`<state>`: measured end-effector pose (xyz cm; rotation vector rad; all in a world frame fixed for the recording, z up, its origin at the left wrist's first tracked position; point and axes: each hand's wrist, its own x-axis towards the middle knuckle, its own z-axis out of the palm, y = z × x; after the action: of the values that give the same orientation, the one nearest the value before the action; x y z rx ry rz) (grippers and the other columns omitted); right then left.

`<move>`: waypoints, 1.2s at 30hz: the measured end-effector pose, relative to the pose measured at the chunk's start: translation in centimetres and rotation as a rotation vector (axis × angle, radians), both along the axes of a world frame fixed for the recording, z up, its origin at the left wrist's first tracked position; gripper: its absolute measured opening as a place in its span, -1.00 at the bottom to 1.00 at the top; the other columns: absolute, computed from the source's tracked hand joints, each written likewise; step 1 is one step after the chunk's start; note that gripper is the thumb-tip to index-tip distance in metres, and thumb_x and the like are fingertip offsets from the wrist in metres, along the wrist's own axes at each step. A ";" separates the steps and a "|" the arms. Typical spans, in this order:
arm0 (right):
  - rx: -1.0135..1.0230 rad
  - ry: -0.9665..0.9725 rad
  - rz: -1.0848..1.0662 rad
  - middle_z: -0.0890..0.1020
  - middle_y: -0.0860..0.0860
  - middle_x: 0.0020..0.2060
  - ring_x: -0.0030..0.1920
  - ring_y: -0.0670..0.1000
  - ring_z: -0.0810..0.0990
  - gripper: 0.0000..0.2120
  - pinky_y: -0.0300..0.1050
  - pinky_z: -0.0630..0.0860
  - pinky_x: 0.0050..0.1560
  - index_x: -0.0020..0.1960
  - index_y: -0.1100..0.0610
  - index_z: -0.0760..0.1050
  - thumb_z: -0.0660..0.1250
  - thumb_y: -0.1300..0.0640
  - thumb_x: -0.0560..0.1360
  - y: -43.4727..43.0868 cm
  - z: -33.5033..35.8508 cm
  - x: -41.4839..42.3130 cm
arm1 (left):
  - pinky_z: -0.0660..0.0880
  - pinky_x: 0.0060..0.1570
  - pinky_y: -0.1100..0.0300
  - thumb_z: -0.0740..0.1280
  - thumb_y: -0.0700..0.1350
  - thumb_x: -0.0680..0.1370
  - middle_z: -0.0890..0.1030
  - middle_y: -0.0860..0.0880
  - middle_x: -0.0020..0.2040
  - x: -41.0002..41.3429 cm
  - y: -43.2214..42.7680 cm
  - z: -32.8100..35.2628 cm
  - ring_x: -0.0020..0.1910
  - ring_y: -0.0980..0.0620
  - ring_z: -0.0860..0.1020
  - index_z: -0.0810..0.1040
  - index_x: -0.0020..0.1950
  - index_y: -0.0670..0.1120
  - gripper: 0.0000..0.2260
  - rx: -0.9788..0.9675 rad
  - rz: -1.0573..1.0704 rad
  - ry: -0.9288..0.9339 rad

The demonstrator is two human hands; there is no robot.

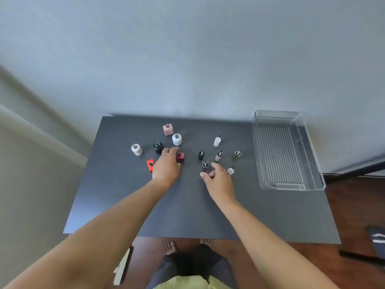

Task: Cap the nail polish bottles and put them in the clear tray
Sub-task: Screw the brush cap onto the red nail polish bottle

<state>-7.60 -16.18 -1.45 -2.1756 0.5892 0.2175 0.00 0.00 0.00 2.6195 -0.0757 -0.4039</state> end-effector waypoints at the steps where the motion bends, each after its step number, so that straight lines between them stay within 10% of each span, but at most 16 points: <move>1: -0.006 -0.004 -0.010 0.55 0.02 -0.01 -0.01 -0.03 0.47 -0.52 -0.14 0.39 0.05 0.39 0.09 0.39 0.36 -0.01 0.52 0.1 0.1 0.3 | 0.52 -0.07 -0.01 0.29 -0.20 0.54 0.41 -0.10 0.34 0.2 0.0 0.2 0.07 -0.20 0.58 0.35 0.43 -0.03 -0.55 0.002 0.003 0.005; 16: -0.067 -0.013 -0.028 0.59 0.03 -0.08 -0.10 0.07 0.56 -0.87 -0.09 0.45 -0.10 -0.01 0.12 0.51 0.32 0.06 0.54 0.6 0.3 1.2 | 0.56 -0.14 0.04 0.36 -0.10 0.48 0.61 0.03 -0.17 0.1 -0.2 1.1 -0.10 -0.02 0.59 0.47 -0.03 0.00 -0.88 -0.181 0.083 0.087; 31: 0.108 -0.205 0.046 0.52 -0.10 -0.11 -0.28 -0.02 0.65 -0.84 -0.19 0.48 -0.15 0.04 -0.03 0.60 0.27 0.16 0.58 -0.4 5.8 -2.2 | 0.44 -0.18 0.43 0.45 -0.18 0.44 0.64 0.37 -0.21 -4.1 1.8 4.9 -0.21 0.34 0.59 0.62 -0.08 0.11 -0.82 -0.547 0.195 0.079; 36: 0.167 -0.267 0.037 0.60 -0.24 -0.17 -0.32 -0.18 0.62 -0.77 -0.14 0.55 -0.13 0.09 -0.11 0.53 0.33 0.20 0.54 -0.9 7.7 -2.2 | 0.44 -0.23 0.50 0.46 -0.19 0.44 0.66 0.21 -0.18 -4.2 2.4 6.1 -0.24 0.32 0.58 0.64 -0.09 0.12 -0.80 -0.550 0.165 0.045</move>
<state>-9.85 -17.08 6.27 -2.0116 0.3664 -0.0056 -4.24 2.37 6.14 2.0565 0.0410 -0.3278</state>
